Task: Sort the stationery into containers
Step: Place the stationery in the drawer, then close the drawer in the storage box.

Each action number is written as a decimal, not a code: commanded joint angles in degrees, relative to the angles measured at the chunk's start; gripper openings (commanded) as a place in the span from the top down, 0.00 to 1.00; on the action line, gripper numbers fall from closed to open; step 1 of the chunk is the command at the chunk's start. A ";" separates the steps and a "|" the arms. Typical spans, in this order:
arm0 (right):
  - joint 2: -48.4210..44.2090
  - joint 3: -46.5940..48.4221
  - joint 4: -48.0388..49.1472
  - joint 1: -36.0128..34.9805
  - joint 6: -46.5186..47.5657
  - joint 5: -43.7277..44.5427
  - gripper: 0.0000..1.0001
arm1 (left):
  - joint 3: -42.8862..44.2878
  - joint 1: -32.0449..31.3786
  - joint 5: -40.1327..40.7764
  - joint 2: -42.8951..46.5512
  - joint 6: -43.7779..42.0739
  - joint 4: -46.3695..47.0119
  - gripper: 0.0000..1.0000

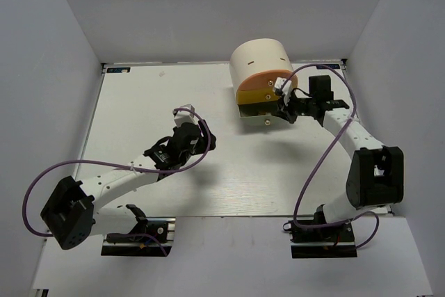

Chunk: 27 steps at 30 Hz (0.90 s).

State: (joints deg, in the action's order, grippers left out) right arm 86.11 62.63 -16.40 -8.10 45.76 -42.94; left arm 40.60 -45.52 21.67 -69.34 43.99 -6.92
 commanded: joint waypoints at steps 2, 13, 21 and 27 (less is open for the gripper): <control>3.18 0.21 -2.49 -0.43 4.16 -1.10 1.00 | 0.71 0.17 0.74 0.26 0.13 -0.20 0.27; 8.20 0.65 1.89 -2.18 4.69 7.77 1.00 | 0.18 0.69 1.27 0.79 0.13 -0.73 0.27; 8.37 -1.54 10.14 -3.59 3.20 13.58 1.00 | 0.71 0.69 1.27 -0.26 0.13 -0.73 0.27; 9.61 -0.85 13.68 -4.91 4.60 16.31 1.00 | 1.24 0.69 1.27 -0.27 0.13 -1.26 0.27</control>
State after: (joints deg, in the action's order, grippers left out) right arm 94.70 60.99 -7.86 -12.40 49.52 -28.80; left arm 40.60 -45.08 21.98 -69.97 43.99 -7.64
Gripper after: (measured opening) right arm 0.009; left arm 0.733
